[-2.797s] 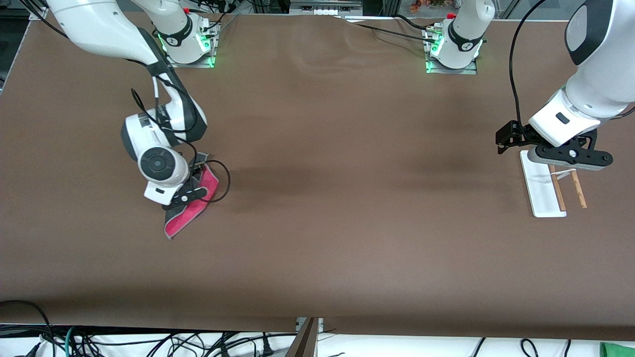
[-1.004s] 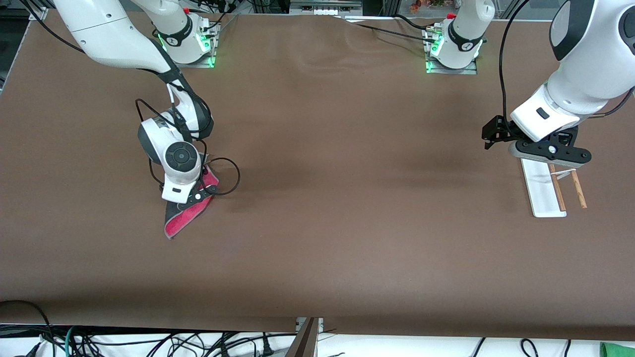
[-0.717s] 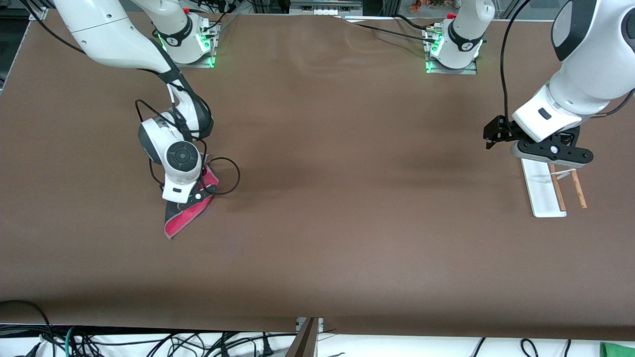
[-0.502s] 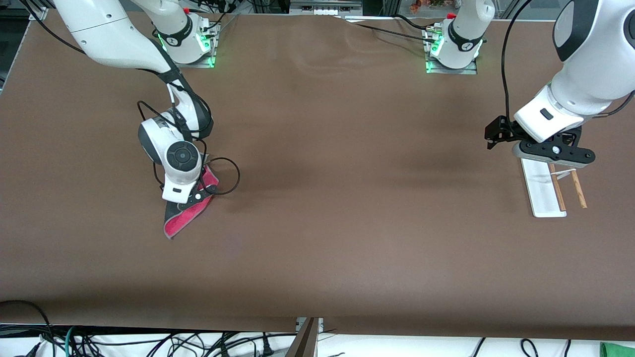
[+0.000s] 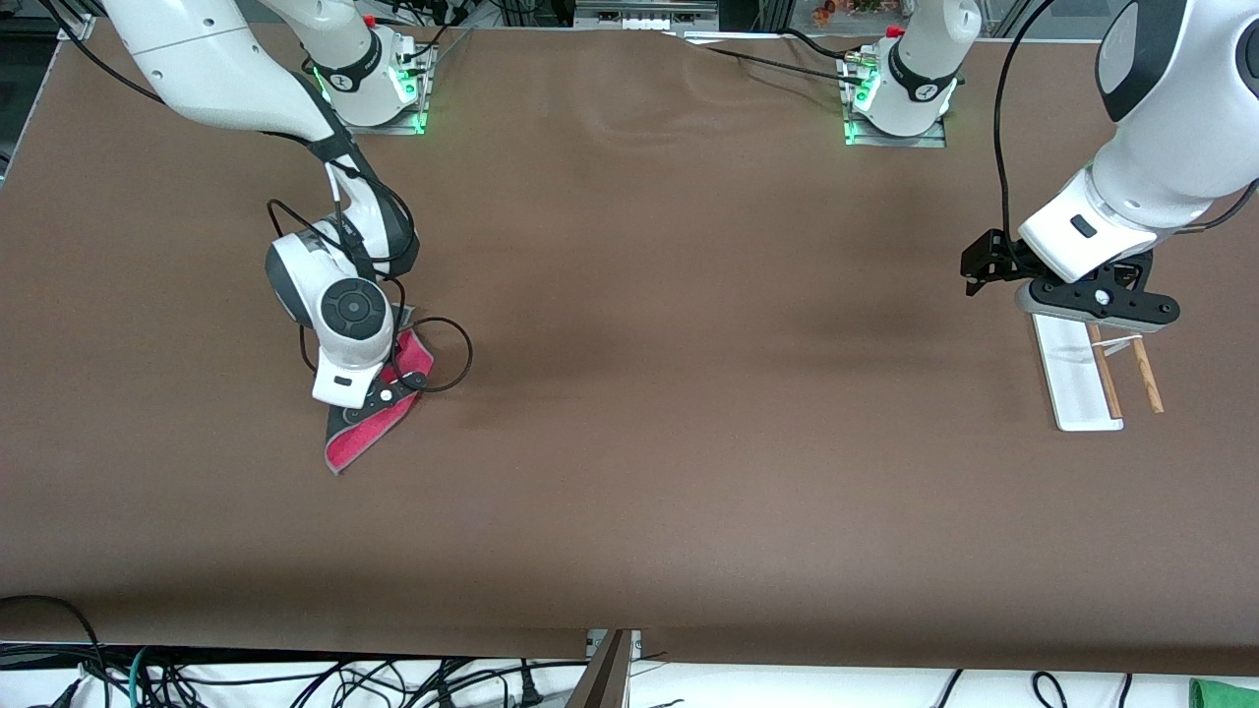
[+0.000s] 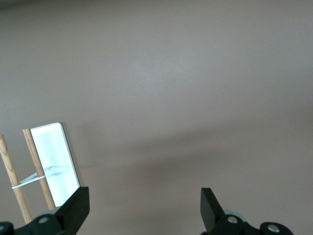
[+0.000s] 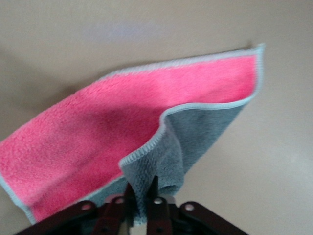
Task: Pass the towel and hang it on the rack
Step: 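Close the right gripper on the towel edge, then lift the towel with the right gripper while the left gripper approaches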
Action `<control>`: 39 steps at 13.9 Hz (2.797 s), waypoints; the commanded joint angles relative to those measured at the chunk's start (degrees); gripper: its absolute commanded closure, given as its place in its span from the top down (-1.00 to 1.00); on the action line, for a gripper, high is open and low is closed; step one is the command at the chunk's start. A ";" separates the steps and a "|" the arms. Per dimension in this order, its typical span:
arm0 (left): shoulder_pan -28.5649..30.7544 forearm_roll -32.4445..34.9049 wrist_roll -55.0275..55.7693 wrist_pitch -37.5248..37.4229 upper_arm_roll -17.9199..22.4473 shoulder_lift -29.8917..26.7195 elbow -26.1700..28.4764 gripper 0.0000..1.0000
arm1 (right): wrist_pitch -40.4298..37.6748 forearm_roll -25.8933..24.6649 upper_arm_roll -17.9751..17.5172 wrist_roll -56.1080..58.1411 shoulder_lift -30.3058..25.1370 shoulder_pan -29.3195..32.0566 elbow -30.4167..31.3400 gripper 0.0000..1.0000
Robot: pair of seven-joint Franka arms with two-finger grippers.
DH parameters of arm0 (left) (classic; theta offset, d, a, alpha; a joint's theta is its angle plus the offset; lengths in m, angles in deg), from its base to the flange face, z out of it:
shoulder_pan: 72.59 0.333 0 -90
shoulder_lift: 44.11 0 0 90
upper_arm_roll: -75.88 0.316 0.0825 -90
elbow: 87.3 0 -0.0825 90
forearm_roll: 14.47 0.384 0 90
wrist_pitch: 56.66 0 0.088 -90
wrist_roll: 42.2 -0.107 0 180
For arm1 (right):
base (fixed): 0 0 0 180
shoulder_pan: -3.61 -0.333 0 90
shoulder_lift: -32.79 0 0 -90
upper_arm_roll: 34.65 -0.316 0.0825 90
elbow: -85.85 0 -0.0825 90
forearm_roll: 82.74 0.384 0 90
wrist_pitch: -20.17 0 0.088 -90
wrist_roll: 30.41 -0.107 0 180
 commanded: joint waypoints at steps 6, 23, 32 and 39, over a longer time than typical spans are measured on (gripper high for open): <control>0.06 1.09 0.49 -0.88 -0.25 -0.73 0.13 1.00 | -3.36 5.67 -0.95 -2.44 -4.99 0.48 -0.68 -1.00; -0.30 -7.58 -0.65 -3.52 -0.25 5.85 -2.24 1.00 | -22.54 15.51 -24.06 -2.71 -7.81 0.13 -24.85 -1.00; 2.16 -39.11 -17.99 -3.34 -0.08 13.67 -4.97 1.00 | -12.27 15.51 -29.25 -3.23 -5.26 -4.52 -26.44 -1.00; 1.29 -47.42 -47.81 -0.97 -0.78 16.41 -2.78 1.00 | -11.81 14.90 -29.16 -8.07 -0.26 -13.48 -33.90 -1.00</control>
